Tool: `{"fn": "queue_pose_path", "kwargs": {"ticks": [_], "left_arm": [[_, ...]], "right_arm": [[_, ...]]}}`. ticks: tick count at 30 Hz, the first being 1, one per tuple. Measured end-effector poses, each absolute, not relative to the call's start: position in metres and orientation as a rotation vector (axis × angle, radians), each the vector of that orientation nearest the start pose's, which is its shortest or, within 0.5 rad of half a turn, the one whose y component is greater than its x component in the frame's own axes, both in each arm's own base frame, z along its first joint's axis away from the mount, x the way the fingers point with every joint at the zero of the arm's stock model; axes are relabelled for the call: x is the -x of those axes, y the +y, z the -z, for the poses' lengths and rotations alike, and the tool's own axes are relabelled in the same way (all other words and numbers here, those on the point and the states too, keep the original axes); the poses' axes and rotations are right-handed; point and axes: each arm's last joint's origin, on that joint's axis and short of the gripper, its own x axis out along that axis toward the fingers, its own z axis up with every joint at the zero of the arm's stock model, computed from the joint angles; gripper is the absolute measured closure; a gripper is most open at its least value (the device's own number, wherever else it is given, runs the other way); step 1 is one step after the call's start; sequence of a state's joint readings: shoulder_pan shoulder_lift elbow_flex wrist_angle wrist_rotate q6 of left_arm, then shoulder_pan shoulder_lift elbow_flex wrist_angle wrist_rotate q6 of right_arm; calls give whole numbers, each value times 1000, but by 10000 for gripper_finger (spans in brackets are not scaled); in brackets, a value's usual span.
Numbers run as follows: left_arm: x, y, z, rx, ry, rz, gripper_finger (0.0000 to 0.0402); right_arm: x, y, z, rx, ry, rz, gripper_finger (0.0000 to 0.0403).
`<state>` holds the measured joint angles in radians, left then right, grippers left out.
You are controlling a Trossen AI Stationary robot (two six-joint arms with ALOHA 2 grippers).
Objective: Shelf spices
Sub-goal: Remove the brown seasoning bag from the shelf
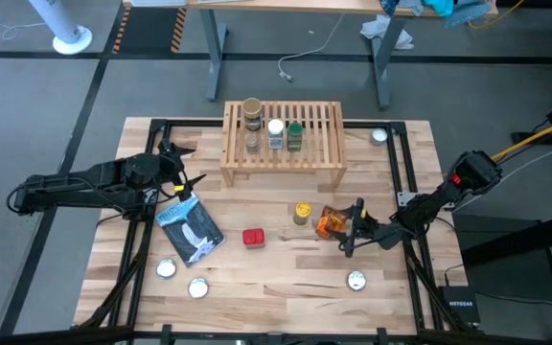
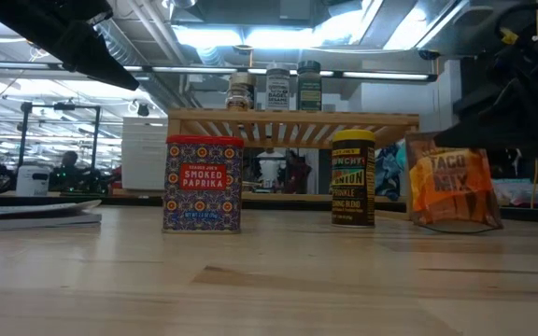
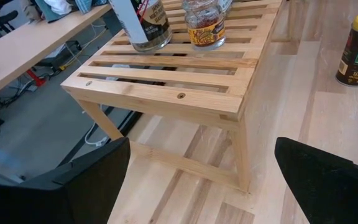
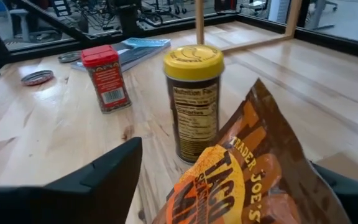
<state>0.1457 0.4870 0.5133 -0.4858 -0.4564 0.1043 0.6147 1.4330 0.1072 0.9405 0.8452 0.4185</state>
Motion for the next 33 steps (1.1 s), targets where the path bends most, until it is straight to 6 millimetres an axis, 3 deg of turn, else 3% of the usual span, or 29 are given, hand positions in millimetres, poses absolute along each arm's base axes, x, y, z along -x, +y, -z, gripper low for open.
{"fn": "queue_pose_path", "kwargs": {"ticks": [17,33], "left_arm": [[-111,29,-252,-172,491,-567,8],[-111,29,-252,-172,492,-567,8]], "right_arm": [[-169,93,-114,-130,245,251,197],[-174,98,-120,-133,229,219,205]]}}
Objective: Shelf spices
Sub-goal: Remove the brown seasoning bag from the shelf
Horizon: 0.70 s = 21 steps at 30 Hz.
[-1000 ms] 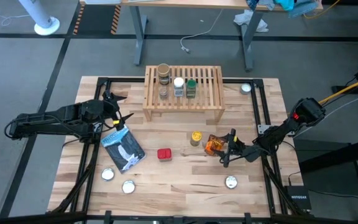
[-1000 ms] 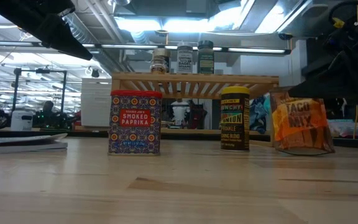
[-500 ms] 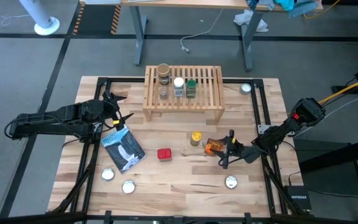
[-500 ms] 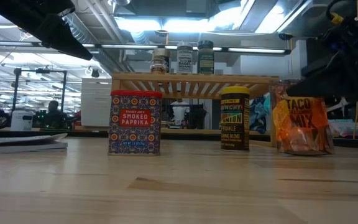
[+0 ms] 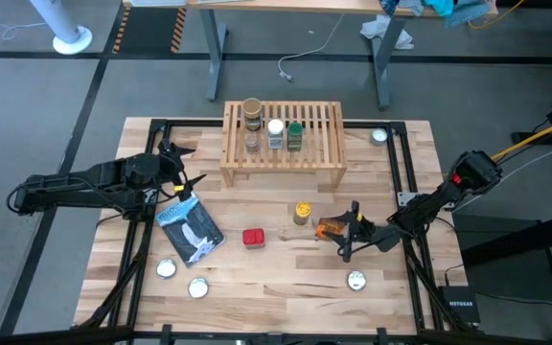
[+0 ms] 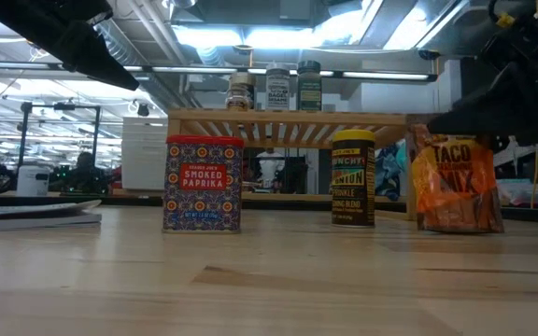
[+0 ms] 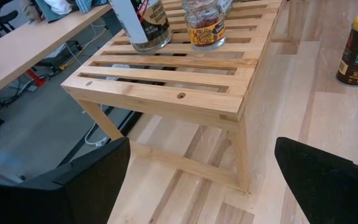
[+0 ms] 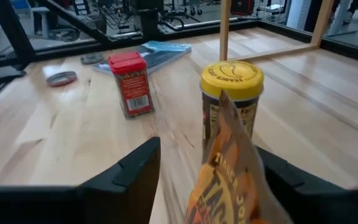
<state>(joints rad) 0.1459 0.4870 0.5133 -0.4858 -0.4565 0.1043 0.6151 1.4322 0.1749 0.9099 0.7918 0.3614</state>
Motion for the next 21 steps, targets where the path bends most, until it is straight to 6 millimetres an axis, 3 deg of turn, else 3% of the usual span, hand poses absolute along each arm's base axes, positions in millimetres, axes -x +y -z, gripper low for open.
{"fn": "queue_pose_path", "kwargs": {"ticks": [21], "left_arm": [[-111,29,-252,-172,491,-567,8]], "right_arm": [[-178,101,-124,-139,220,209,205]]}}
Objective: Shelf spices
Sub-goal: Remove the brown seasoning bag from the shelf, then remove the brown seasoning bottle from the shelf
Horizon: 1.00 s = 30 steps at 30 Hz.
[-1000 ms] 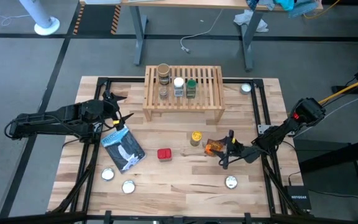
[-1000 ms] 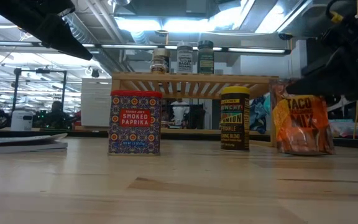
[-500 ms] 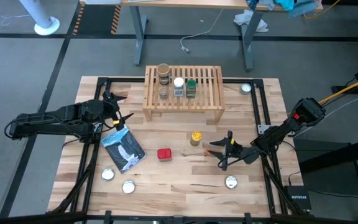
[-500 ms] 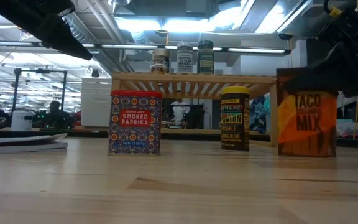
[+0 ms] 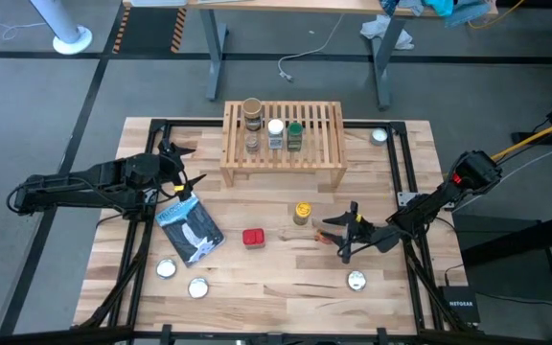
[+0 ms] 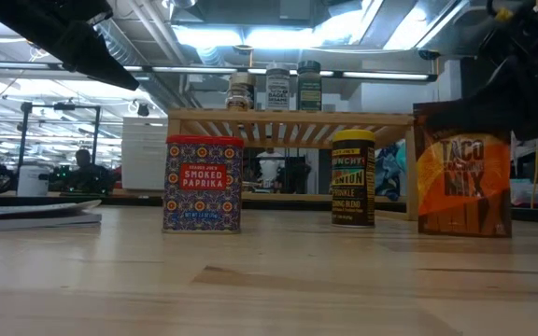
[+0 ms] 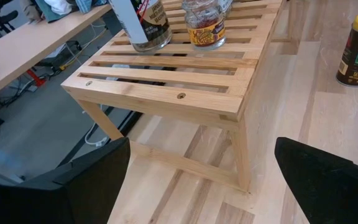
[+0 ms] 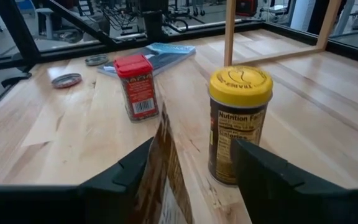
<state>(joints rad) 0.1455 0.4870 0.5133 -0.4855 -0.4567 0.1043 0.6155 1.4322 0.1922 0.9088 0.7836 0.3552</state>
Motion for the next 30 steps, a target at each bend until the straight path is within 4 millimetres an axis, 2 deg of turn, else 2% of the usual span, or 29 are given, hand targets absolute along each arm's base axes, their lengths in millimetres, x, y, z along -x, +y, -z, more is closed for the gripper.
{"fn": "queue_pose_path", "kwargs": {"ticks": [13,17,21,24,30], "left_arm": [[-111,29,-252,-172,492,-567,8],[-111,29,-252,-172,491,-567,8],[-111,29,-252,-172,492,-567,8],[-111,29,-252,-172,492,-567,8],[-111,29,-252,-172,492,-567,8]], "right_arm": [[-176,99,-144,-125,129,195,205],[-173,96,-159,-117,62,237,205],[-167,89,-182,-103,-51,341,205],[-161,84,-197,-149,-130,410,205],[-157,81,-209,-223,-198,386,205]]}}
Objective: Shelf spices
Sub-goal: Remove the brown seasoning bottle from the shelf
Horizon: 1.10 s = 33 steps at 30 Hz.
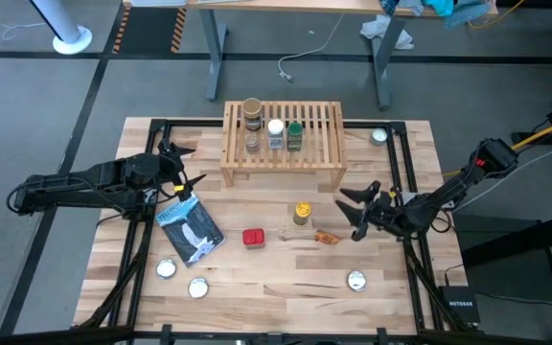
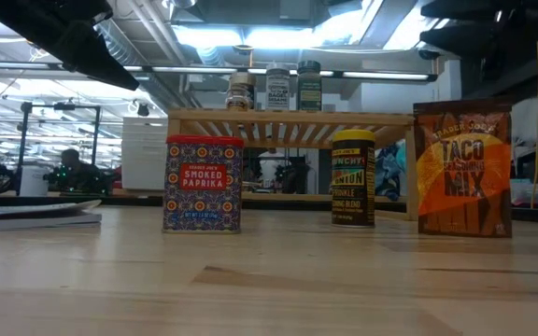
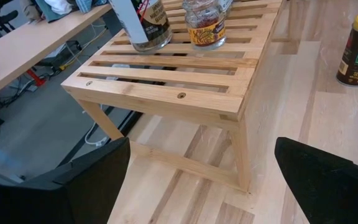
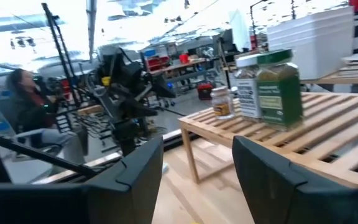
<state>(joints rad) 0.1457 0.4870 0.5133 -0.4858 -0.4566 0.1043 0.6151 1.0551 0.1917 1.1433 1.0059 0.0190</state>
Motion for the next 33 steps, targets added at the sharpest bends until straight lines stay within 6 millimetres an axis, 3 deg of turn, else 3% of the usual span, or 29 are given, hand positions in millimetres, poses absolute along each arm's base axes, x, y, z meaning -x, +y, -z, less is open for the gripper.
{"fn": "queue_pose_path", "kwargs": {"ticks": [21,28,33], "left_arm": [[-112,30,-253,-143,466,-586,8],[-136,35,-269,27,221,-655,8],[-157,48,-274,-118,184,-710,8]], "right_arm": [[-156,80,-210,-233,-207,390,205],[-160,82,-221,-164,-213,422,205],[-168,79,-235,-125,-227,466,205]]}}
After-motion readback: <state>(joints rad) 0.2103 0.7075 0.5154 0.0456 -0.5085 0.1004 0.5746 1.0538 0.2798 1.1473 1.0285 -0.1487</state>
